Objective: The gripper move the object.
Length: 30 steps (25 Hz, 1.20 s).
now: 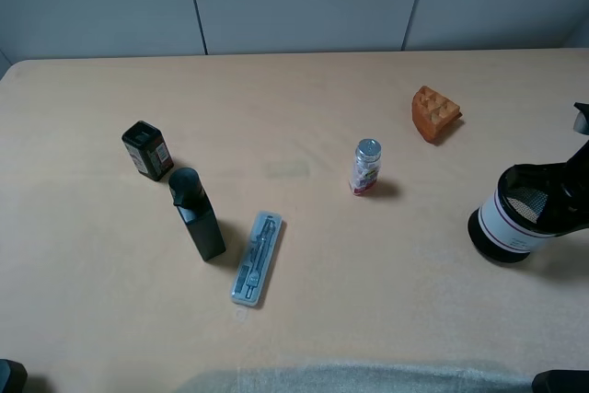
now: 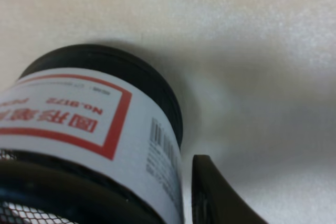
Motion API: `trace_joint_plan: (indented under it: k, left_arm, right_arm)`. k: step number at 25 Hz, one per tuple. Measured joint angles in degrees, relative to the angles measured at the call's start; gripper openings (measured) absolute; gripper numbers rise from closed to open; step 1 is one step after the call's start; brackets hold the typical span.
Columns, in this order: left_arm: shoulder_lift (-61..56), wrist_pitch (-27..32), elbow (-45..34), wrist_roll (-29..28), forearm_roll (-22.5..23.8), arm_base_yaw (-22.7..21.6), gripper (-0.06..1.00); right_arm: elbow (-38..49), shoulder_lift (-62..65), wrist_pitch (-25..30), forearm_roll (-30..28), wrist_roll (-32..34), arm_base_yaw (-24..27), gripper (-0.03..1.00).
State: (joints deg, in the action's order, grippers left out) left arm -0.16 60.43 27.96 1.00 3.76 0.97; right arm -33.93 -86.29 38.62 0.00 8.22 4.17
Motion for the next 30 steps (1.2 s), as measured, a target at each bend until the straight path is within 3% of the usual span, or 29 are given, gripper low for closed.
trace_joint_plan:
  k: [5, 14, 23, 30]
  left_arm:
    - [0.0, 0.0, 0.0, 0.0, 0.0, 0.0, 0.98]
    - [0.0, 0.0, 0.0, 0.0, 0.0, 0.0, 0.98]
    - [0.0, 0.0, 0.0, 0.0, 0.0, 0.0, 0.98]
    - [0.0, 0.0, 0.0, 0.0, 0.0, 0.0, 0.98]
  right_arm:
    - [-1.1, 4.4, 4.5, 0.0, 0.1, 0.0, 0.05]
    - [-10.8, 7.7, 15.9, 0.0, 0.2, 0.0, 0.05]
    - [-18.4, 7.6, 22.7, 0.0, -1.2, -0.1, 0.05]
    - [-24.6, 7.6, 25.2, -0.7, -0.9, -4.0, 0.05]
